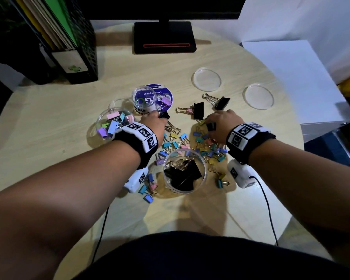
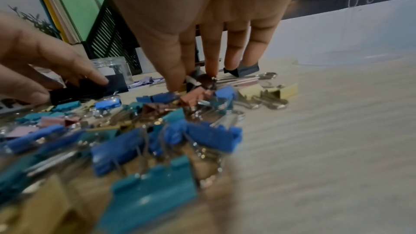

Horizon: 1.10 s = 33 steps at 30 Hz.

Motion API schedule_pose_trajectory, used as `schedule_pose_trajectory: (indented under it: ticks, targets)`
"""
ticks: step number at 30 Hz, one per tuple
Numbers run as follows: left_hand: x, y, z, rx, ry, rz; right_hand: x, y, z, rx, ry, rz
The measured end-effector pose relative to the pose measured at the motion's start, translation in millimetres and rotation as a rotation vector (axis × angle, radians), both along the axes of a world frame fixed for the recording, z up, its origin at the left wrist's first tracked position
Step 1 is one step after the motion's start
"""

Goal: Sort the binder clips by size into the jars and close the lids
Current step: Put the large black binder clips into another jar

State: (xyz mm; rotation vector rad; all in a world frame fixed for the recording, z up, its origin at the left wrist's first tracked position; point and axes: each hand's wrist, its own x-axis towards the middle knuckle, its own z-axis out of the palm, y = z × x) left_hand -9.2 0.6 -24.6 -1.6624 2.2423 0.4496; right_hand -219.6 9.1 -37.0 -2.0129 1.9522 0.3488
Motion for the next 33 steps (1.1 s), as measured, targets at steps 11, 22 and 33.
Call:
schedule_pose_trajectory:
  ticks: [11,22,33]
  targets:
    - [5,-1,-2,0.064,-0.019,-0.047,2,-1,-3,-0.013,-0.105,-0.108]
    - [7,7,-1,0.079,-0.029,-0.056,2,2,3,0.124,-0.047,-0.078]
    - [14,9,-6,0.010,0.058,-0.034,0,9,5,0.038,-0.095,-0.068]
